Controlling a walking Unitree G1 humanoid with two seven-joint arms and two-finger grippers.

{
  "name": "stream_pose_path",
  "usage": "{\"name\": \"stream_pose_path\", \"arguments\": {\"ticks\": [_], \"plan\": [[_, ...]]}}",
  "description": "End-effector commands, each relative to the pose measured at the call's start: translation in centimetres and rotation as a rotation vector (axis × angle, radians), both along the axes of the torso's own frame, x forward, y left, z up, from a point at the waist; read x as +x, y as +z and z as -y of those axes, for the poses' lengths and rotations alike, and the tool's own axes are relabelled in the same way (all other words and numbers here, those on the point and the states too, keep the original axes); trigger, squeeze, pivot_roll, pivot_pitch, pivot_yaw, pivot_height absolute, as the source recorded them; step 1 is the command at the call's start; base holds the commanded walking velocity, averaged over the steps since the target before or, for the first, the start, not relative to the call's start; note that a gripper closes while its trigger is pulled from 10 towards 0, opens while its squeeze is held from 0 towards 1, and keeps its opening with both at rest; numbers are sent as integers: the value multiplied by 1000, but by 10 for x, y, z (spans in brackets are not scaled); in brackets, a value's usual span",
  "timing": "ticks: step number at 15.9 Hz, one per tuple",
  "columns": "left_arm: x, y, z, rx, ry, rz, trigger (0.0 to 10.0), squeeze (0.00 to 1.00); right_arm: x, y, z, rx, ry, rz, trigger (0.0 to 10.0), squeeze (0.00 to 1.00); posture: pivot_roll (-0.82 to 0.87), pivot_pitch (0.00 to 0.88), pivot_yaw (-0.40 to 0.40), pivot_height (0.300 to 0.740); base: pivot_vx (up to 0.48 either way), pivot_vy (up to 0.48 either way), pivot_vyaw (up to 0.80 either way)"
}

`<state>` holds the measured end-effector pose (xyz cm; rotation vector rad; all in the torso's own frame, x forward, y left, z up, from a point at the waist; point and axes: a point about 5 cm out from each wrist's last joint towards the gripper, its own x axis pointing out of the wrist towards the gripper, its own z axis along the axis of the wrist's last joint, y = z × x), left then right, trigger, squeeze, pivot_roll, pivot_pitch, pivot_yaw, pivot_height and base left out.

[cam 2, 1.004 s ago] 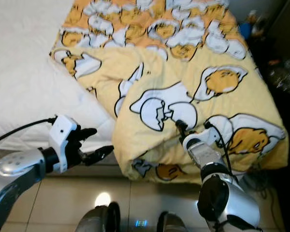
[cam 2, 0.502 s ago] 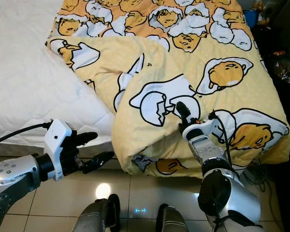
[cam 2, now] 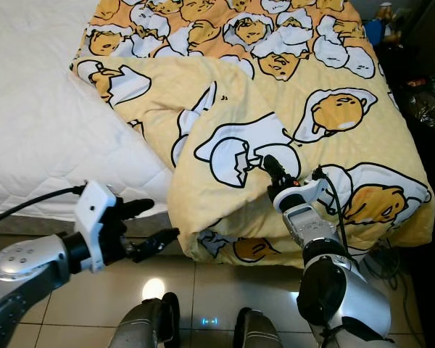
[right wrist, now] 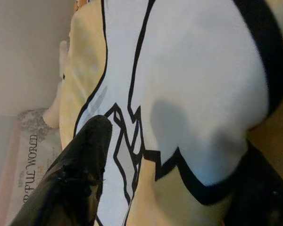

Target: Clean up the room

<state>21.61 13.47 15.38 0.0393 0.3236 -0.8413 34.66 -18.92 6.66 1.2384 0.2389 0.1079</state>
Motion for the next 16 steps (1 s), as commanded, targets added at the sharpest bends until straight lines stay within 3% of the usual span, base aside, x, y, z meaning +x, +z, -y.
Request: {"name": "stream_pose_path", "arguments": {"ticks": [1, 6, 12, 16], "plan": [[0, -4, 2, 10, 5, -6, 10000, 0, -6, -9, 1, -17, 3, -16, 0, 0, 109, 160, 18, 740, 0, 0, 0], [4, -1, 1, 2, 20, 6, 10000, 0, -10, -13, 2, -28, 18, -19, 0, 0, 104, 148, 19, 740, 0, 0, 0], [4, -8, -16, 21, 46, -9, 10000, 0, -11, -14, 2, -44, 23, -15, 0, 0, 105, 125, 34, 740, 0, 0, 0], [9, -14, -18, 35, 68, -12, 10000, 0, -10, -13, 3, -54, 22, -12, 0, 0, 102, 117, 43, 740, 0, 0, 0]]}}
